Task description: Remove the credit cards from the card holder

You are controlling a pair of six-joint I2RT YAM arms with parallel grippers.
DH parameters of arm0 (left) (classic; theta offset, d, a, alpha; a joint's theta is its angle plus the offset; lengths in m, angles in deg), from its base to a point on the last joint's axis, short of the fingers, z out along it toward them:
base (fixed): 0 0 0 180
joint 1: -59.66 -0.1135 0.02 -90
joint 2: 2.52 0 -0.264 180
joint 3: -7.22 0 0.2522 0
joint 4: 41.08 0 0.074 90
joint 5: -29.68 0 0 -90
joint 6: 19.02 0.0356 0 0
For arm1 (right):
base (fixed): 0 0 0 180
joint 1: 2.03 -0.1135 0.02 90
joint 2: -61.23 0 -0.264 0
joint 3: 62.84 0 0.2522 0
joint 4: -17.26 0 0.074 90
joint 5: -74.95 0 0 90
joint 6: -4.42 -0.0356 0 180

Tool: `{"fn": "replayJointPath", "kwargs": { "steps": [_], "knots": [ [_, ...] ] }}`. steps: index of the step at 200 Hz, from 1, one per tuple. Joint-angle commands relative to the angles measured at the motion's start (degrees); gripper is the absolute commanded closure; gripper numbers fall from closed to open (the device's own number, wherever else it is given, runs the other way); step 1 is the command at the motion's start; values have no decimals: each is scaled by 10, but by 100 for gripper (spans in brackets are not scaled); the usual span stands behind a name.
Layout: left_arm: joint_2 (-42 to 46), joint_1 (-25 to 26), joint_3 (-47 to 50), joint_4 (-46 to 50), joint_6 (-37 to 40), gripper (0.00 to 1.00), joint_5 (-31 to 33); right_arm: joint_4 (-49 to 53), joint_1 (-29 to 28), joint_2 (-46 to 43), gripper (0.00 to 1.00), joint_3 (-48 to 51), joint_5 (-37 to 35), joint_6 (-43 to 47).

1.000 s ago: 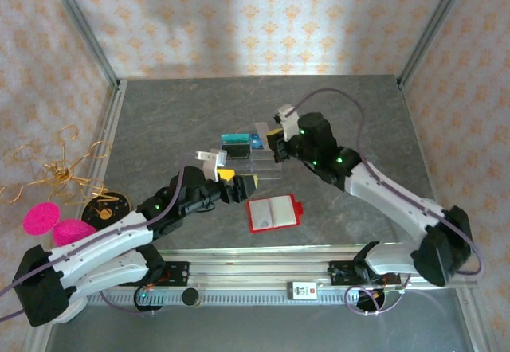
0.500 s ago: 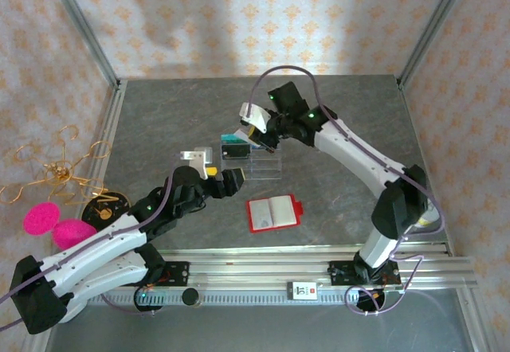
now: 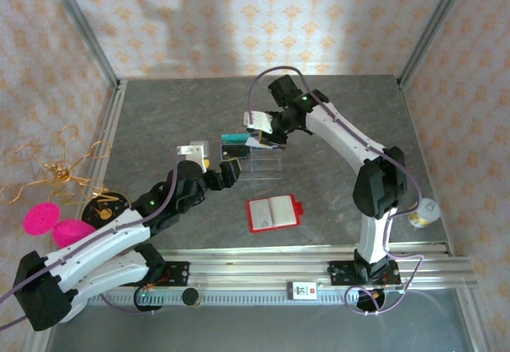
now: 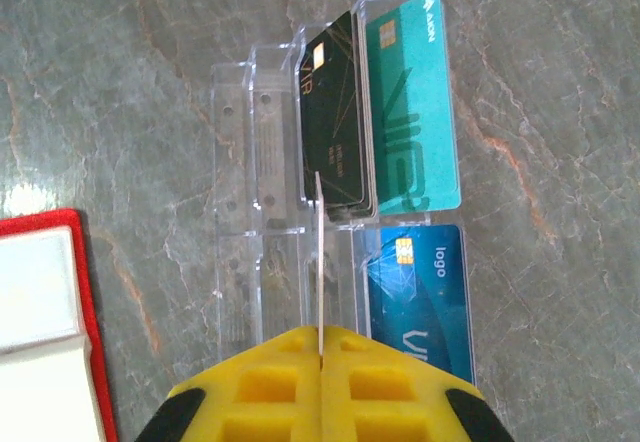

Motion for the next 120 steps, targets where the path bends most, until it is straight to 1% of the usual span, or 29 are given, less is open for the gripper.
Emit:
{"fn": "replayJointPath", "kwargs": {
  "steps": [1, 24, 54, 77, 120],
  "knots": [
    [-21, -6, -20, -10, 20, 1, 15, 38, 7, -6, 100, 11, 19, 51],
    [-43, -11, -26, -12, 26, 1, 7, 53, 9, -11, 100, 17, 28, 79],
    [-63, -18, -23, -25, 25, 1, -7, 53, 9, -5, 100, 37, 8, 90],
    [-77, -25, -27, -27, 29, 1, -24, 37, 9, -2, 100, 49, -3, 89],
    [-92, -33, -38, -20, 35, 1, -31, 5, 10, 21, 100, 56, -38, 70]
  ]
}}
